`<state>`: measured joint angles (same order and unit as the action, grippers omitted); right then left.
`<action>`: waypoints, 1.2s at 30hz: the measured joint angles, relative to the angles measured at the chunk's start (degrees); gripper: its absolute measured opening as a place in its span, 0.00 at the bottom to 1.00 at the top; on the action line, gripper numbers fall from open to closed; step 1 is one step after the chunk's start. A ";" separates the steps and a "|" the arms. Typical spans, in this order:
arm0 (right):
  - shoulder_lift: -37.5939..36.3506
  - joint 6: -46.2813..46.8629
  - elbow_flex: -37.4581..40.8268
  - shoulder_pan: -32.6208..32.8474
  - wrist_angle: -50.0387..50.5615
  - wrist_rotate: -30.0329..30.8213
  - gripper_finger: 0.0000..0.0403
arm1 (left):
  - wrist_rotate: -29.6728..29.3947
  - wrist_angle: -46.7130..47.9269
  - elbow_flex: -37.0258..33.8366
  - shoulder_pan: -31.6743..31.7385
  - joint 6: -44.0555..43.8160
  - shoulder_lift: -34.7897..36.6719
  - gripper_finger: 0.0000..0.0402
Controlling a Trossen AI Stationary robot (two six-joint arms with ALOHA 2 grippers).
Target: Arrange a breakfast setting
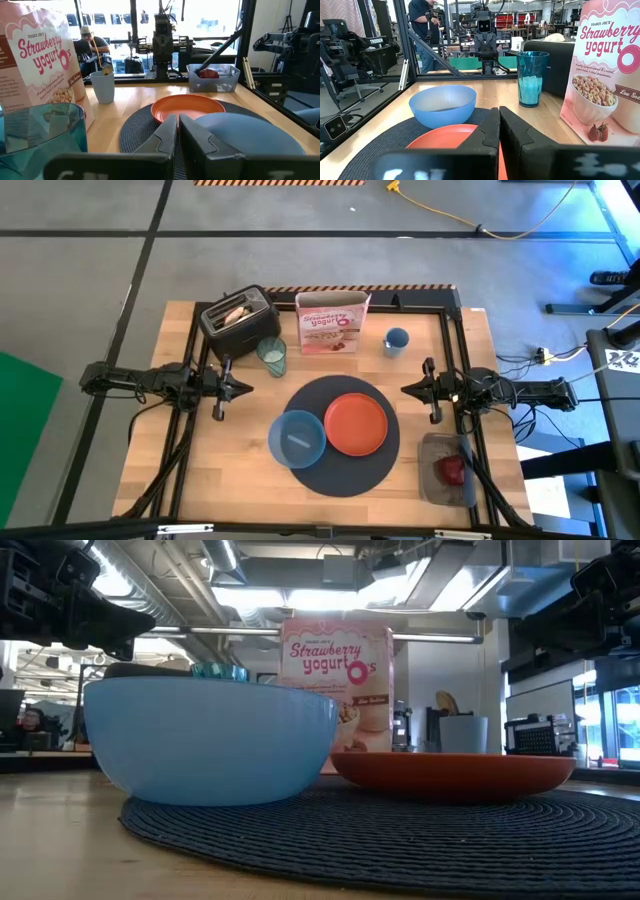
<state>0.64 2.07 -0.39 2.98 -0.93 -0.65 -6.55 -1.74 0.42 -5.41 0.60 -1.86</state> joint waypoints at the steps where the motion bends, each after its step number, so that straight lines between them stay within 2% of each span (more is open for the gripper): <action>1: 0.00 0.02 0.00 -0.02 0.02 0.00 0.00 | 0.01 0.01 -0.01 -0.01 0.01 0.00 0.03; 24: 0.02 -0.67 0.02 0.00 -0.53 0.84 0.00 | 0.01 0.00 0.00 -0.01 0.12 0.00 0.03; 30: 0.02 -0.63 0.02 0.00 -1.94 2.12 0.00 | -1.05 -0.11 -0.01 0.00 10.77 0.01 0.03; 36: 0.03 6.68 0.02 0.00 -1.71 -0.34 0.00 | -1.58 -0.29 -0.01 -0.01 11.78 -0.01 0.03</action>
<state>0.67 8.75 -0.36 2.98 -2.63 -0.99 -8.13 -2.03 0.41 -5.42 12.38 -1.86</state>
